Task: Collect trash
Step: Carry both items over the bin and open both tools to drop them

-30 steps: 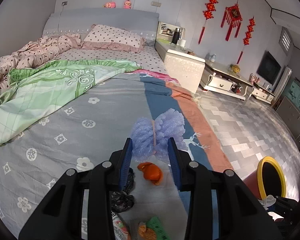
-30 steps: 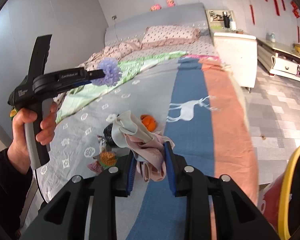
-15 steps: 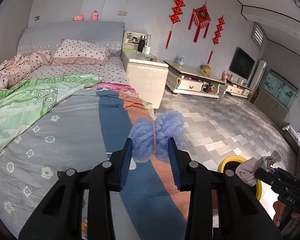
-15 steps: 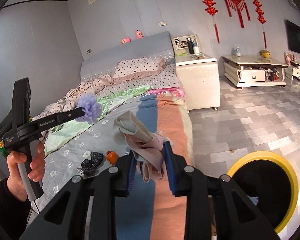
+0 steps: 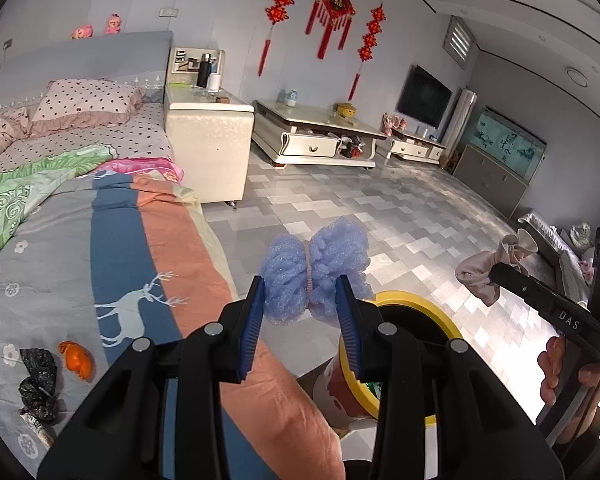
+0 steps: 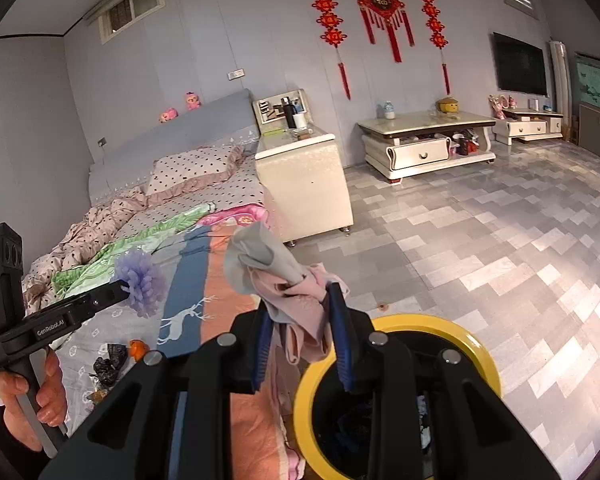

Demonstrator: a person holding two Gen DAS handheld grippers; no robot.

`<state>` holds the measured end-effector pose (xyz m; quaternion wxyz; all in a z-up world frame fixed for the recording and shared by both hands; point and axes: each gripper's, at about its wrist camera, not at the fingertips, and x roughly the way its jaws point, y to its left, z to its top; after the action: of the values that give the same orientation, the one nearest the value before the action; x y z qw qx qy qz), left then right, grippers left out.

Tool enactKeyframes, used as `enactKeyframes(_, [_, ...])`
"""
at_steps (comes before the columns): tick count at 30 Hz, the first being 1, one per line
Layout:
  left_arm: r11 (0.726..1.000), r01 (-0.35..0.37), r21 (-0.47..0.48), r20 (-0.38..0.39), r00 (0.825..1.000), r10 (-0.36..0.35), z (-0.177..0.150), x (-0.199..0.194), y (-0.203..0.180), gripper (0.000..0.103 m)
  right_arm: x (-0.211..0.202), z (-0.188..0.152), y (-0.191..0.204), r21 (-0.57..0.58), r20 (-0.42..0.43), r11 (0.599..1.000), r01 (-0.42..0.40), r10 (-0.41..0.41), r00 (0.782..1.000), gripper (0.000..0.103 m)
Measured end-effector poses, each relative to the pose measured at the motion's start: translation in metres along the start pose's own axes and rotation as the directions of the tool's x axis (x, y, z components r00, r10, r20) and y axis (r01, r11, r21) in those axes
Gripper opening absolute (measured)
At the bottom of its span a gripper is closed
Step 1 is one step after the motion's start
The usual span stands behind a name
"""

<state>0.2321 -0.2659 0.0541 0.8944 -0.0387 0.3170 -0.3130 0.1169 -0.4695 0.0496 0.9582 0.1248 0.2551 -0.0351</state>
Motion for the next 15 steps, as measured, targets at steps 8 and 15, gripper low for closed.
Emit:
enactKeyframes(8, [0.995,0.072,0.063,-0.089,0.994,-0.067,-0.021,0.06,-0.061,0.034,0.01,-0.014,-0.053,0.064,-0.038,0.994,0.089,-0.087,0.996,0.025])
enactKeyframes(15, [0.991,0.101,0.091,-0.162,0.983,-0.085,-0.044,0.107,-0.089,0.034,0.027,-0.03,-0.082,0.091,-0.074,0.986,0.14,-0.134,0.988,0.026])
